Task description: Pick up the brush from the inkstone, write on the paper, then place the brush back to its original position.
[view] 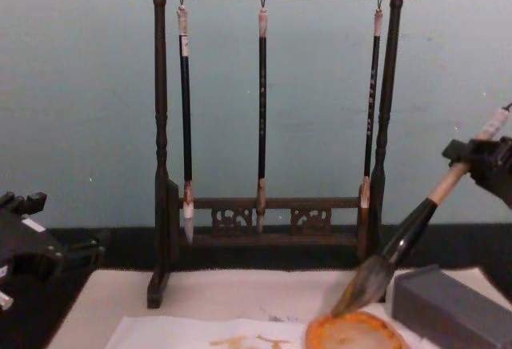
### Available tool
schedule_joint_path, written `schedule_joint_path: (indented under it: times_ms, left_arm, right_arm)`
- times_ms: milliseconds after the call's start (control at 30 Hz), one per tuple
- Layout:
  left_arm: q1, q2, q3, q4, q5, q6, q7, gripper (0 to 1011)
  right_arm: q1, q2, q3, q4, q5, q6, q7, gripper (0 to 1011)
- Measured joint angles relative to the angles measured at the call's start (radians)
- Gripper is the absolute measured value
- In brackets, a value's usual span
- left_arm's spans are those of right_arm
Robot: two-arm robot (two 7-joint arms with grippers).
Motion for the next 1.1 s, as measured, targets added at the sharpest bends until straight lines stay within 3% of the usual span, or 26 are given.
schedule_joint_path:
  times_ms: [1100]
  left_arm:
    - [0.000,0.000,0.000,0.000,0.000,0.000,0.000,1010]
  right_arm:
    - [0.044,0.005,-0.076,0.111,0.064,-0.025,-0.012,177]
